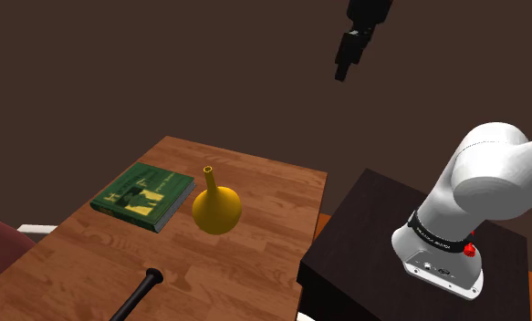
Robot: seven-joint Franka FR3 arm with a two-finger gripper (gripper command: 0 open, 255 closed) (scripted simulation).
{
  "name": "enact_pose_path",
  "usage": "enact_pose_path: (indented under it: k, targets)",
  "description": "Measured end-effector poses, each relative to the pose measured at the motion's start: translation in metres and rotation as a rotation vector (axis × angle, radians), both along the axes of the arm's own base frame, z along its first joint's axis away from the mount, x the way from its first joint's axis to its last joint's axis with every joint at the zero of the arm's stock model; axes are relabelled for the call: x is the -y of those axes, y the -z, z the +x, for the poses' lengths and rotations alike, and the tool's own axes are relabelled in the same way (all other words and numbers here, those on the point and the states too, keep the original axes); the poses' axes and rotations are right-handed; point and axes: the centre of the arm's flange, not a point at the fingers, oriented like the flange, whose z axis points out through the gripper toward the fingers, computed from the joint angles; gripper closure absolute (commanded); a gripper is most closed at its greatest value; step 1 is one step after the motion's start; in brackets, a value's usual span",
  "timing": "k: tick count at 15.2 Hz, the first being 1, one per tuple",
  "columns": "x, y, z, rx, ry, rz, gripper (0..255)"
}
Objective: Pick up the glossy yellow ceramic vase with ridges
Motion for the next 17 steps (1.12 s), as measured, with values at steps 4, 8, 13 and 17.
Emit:
enact_pose_path:
  k: [4, 8, 13, 17]
  targets:
    - [-0.011, 0.017, 0.018, -0.005, 0.001, 0.007, 0]
    - [-0.037, 0.048, 0.049, -0.011, 0.003, 0.019, 0]
    - [-0.067, 0.091, 0.089, -0.018, 0.006, 0.035, 0]
    - [-0.095, 0.122, 0.120, -0.025, 0.007, 0.048, 0]
